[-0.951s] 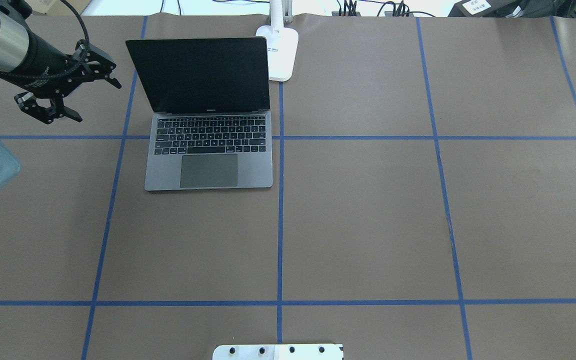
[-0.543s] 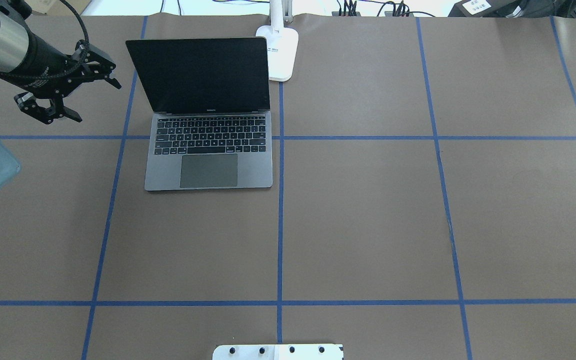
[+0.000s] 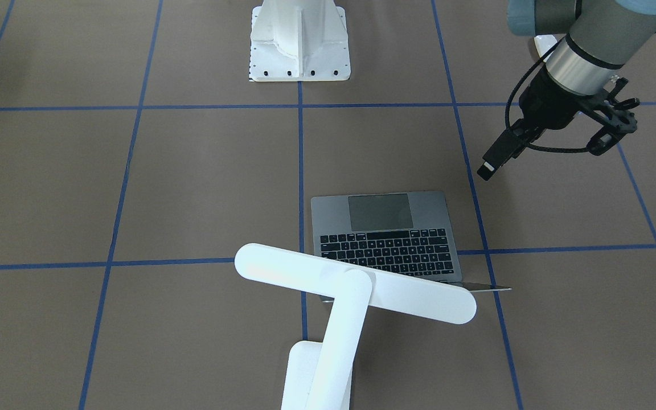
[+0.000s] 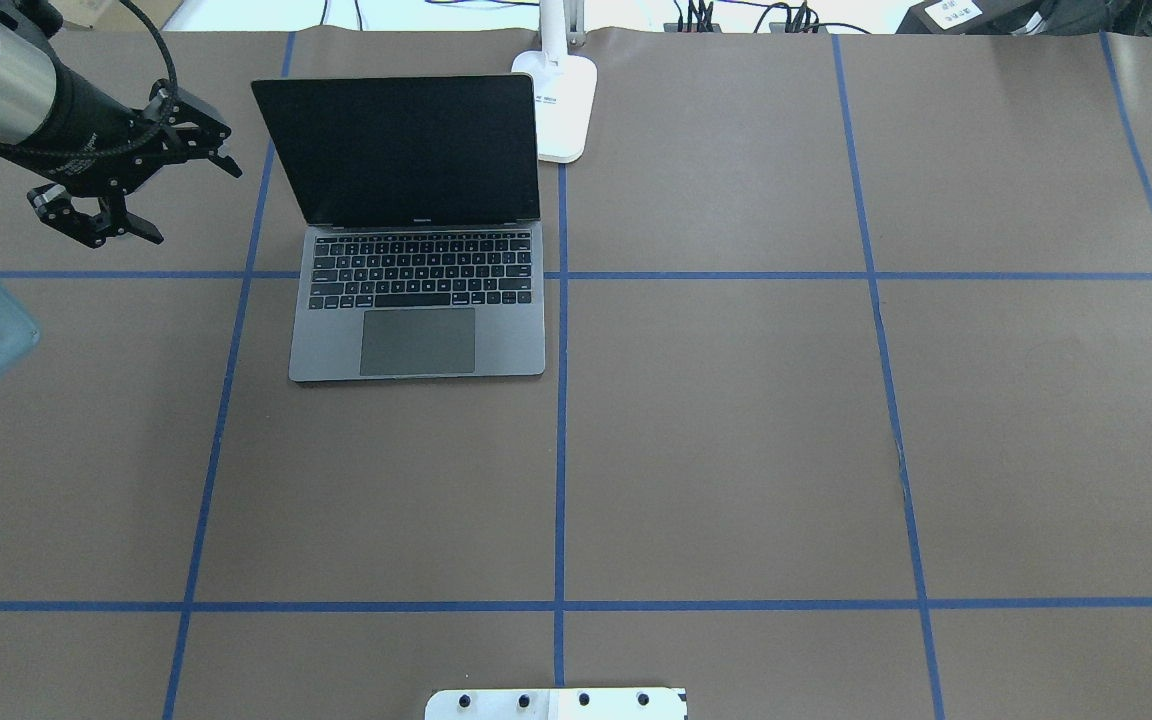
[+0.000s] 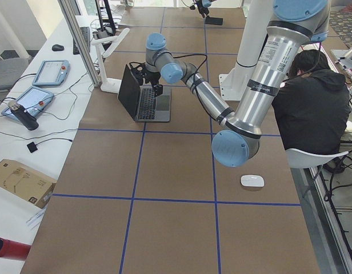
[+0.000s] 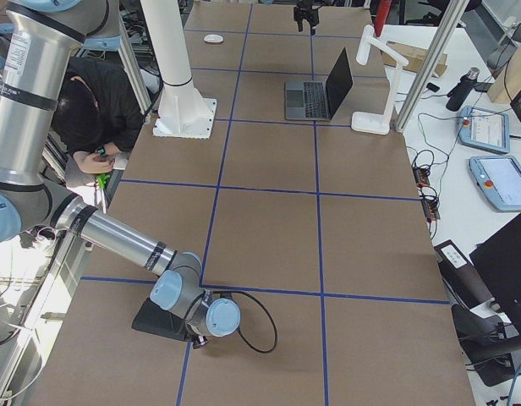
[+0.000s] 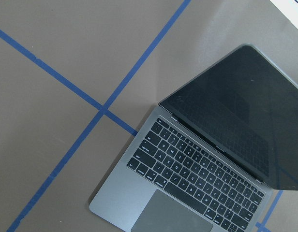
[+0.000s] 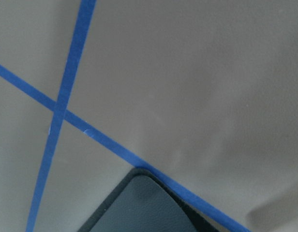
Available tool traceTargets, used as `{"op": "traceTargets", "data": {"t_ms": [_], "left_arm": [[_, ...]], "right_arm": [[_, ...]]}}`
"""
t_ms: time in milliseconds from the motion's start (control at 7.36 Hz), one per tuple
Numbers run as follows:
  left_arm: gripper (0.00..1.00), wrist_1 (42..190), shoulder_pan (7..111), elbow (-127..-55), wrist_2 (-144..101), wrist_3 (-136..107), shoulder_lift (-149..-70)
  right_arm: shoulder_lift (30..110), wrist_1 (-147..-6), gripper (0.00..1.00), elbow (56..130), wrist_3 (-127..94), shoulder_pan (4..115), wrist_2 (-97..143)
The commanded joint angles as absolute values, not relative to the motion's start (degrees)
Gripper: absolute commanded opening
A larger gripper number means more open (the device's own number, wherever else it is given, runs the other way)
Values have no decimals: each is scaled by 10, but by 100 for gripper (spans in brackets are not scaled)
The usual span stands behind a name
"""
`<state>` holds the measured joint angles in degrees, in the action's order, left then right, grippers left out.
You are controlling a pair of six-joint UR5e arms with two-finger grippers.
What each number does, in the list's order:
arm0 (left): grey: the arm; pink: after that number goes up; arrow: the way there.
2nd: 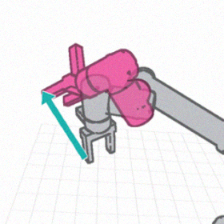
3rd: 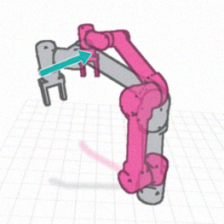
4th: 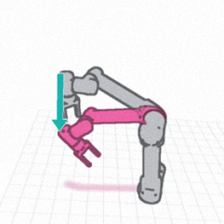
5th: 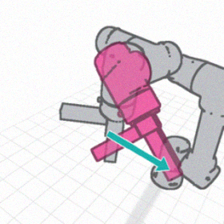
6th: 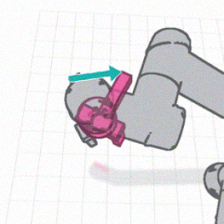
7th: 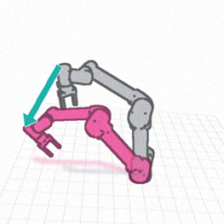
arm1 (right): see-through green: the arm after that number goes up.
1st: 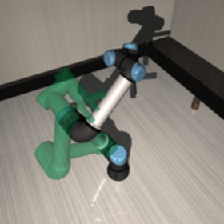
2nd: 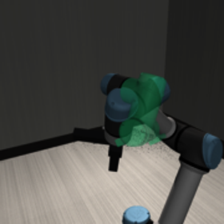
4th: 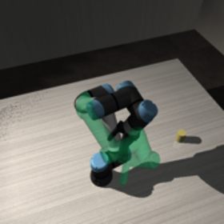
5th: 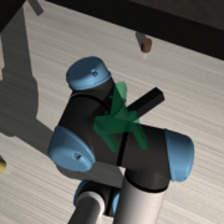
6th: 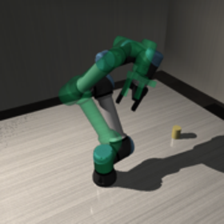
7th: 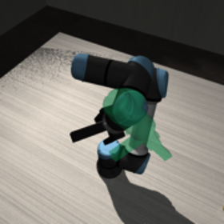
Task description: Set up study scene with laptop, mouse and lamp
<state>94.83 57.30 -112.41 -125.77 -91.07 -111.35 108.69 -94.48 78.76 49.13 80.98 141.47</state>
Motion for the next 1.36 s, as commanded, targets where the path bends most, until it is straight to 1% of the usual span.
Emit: {"op": "traceTargets", "data": {"t_ms": [0,1223], "left_arm": [[100,948,573,-1126,-1258,-911,-1114],[100,948,569,-1130,-1250,-913,-1114]], "right_arm": [[1087,-945,99,779,491,809,1416],[1090,-946,99,776,503,806,1439]]}}
